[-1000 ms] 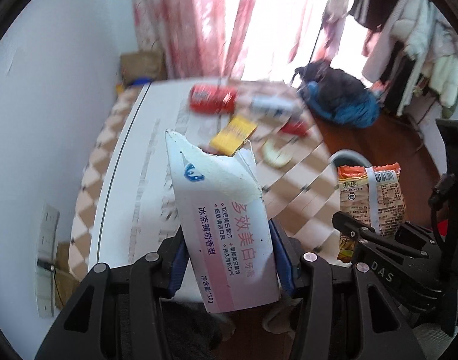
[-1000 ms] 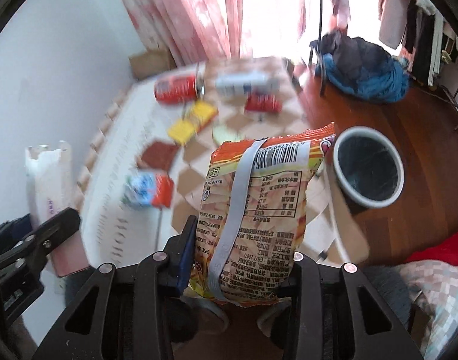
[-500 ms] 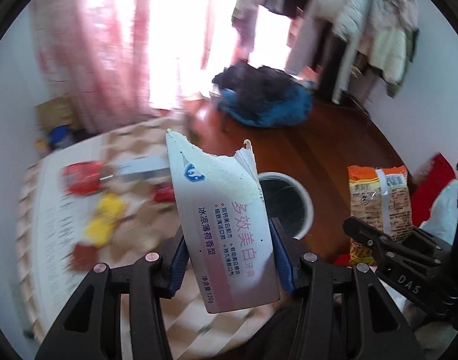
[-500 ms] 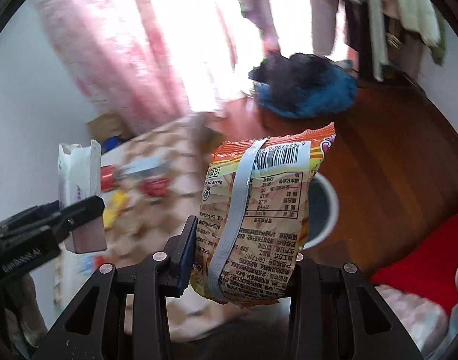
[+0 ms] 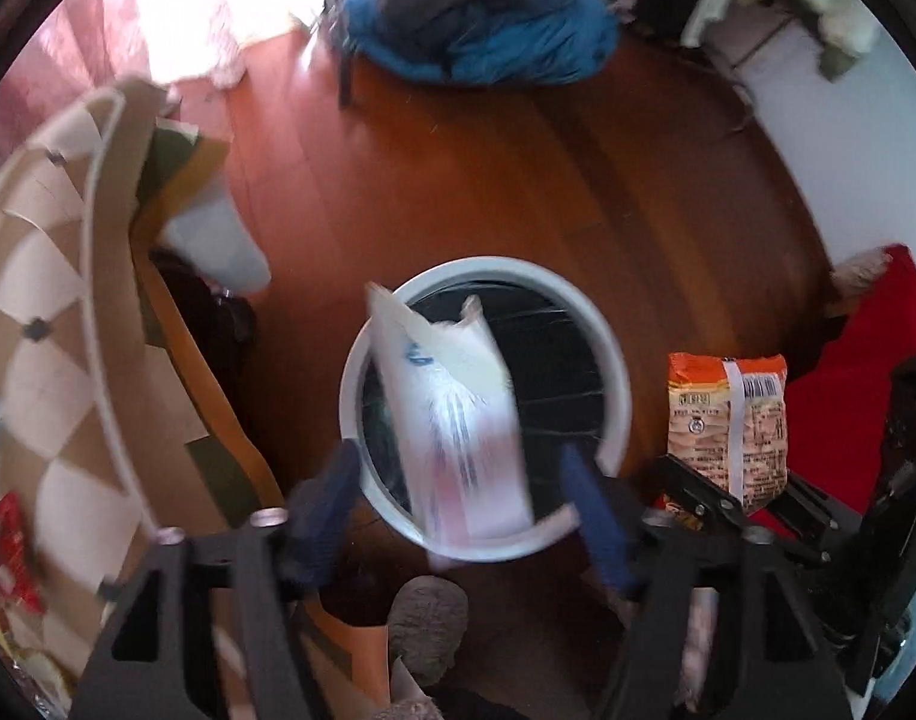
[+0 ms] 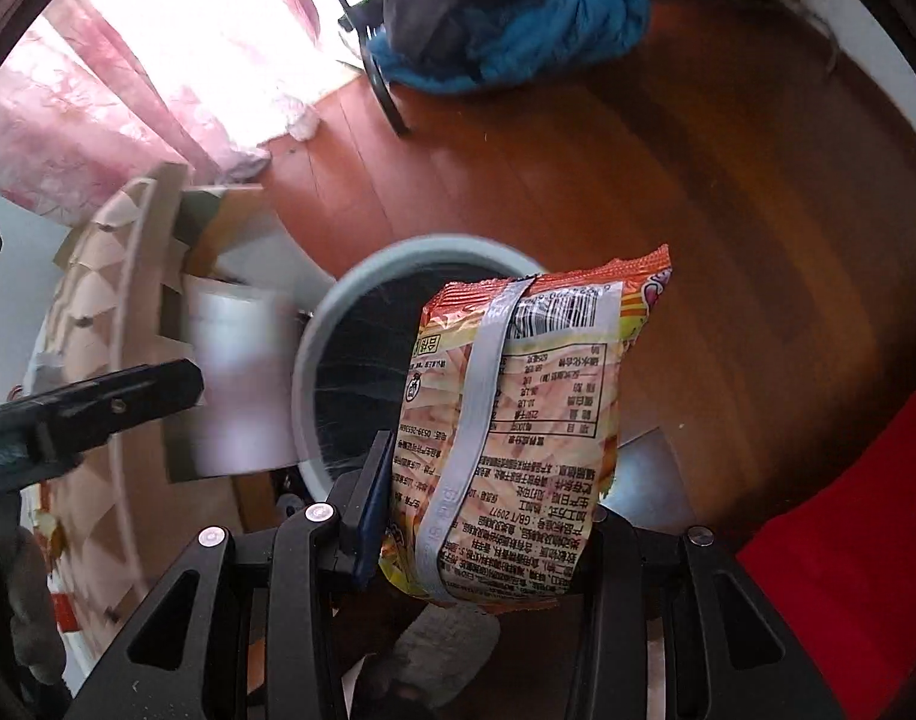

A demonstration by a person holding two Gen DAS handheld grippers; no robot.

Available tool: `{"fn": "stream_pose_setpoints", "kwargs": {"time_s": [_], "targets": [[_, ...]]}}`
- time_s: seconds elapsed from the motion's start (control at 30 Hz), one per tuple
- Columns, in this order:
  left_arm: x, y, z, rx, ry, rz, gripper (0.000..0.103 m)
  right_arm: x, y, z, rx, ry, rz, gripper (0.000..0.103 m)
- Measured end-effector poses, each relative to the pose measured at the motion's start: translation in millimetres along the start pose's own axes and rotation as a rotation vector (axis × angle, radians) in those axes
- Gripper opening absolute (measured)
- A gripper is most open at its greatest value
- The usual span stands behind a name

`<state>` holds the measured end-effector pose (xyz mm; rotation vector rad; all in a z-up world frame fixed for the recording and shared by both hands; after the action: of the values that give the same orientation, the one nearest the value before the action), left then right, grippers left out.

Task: Collect trash
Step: 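Carry both items over the trash bin and open both tools to drop them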

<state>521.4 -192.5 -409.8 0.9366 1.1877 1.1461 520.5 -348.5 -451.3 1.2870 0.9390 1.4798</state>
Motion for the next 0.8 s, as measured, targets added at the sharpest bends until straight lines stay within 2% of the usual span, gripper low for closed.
{"fn": "stream_pose_setpoints", "kwargs": {"time_s": [0.03, 0.07, 0.13, 0.27, 0.3, 0.33, 0.47, 0.63, 0.8], "targets": [[4, -7, 3, 0.010, 0.016, 0.007, 0.091, -3, -12, 0, 0.020, -0.015, 0.013, 0.042], [6, -9, 2, 0.013, 0.023, 0.017, 0.092, -7, -23, 0, 0.035, -0.026, 0.014, 0.046], [12, -11, 2, 0.011, 0.034, 0.041, 0.092, -10, -37, -5, 0.064, -0.036, 0.007, 0.072], [22, -5, -8, -0.028, 0.038, 0.119, 0.092, -17, -53, -7, 0.078, -0.062, -0.020, 0.089], [24, -1, -12, -0.039, 0.038, 0.154, 0.092, -17, -53, -9, 0.078, -0.065, -0.030, 0.100], [25, -1, -15, -0.041, 0.037, 0.173, 0.092, -19, -50, -13, 0.076, -0.064, -0.046, 0.103], [30, 1, -28, -0.040, 0.044, 0.192, 0.092, -24, -42, -19, 0.058, -0.044, -0.125, 0.103], [23, 5, -47, -0.011, 0.042, 0.206, 0.092, -26, -19, -26, 0.034, -0.051, -0.170, 0.103], [11, 23, -60, -0.022, 0.038, 0.208, 0.092, -21, 11, -33, 0.007, -0.018, -0.206, 0.103]]}}
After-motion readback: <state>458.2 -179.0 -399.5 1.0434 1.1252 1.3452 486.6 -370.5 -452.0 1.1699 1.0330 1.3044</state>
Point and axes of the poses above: each gripper's, at about its wrist camera, not at the fingertips, and y roughly against the way its jaws point, x to its left, z to its top, the point moved 8 cm from there along -y, roughly the way its jaws point, and after that the axes turned 11 degrees about -y, right-handed, at the moved point
